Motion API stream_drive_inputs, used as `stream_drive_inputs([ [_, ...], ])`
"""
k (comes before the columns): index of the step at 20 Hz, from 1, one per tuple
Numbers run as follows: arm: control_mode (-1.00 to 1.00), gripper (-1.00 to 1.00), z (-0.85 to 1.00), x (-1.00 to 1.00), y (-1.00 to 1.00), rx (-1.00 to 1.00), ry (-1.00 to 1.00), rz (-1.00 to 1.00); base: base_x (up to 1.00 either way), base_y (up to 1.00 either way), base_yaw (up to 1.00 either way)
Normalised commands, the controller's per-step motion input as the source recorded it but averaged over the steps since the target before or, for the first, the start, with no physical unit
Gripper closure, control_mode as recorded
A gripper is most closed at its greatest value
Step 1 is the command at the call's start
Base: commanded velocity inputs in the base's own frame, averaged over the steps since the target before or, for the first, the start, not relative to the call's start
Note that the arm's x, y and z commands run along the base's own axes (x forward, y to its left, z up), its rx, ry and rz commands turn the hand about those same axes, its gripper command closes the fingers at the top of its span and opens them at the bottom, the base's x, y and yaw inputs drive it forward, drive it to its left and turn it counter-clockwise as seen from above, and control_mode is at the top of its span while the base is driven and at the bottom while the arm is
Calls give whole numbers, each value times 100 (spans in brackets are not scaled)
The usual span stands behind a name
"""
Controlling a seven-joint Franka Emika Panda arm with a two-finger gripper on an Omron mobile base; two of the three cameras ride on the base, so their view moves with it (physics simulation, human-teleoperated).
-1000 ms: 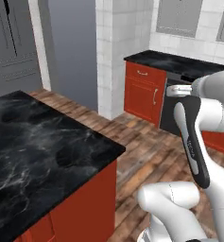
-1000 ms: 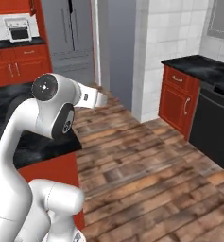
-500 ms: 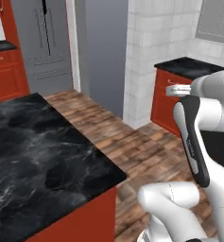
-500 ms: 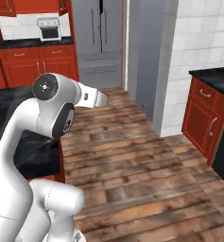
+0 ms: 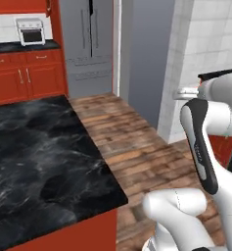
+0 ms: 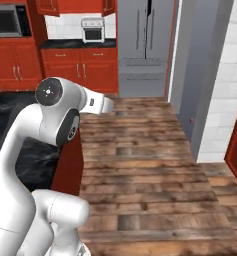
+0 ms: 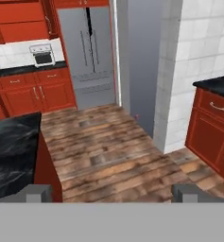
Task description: Close all open cabinet doors.
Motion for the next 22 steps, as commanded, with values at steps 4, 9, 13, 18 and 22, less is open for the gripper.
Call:
stream_drive_inputs([
  [4,100,-100,0,0,0,0,0,0,73,-61,34],
  [9,100,-100,0,0,0,0,0,0,23,-76,29],
  [13,100,-100,0,0,0,0,0,0,0,-69,22],
  [18,100,-100,0,0,0,0,0,0,15,-67,21],
  [22,100,-100,0,0,0,0,0,0,79,-59,21],
])
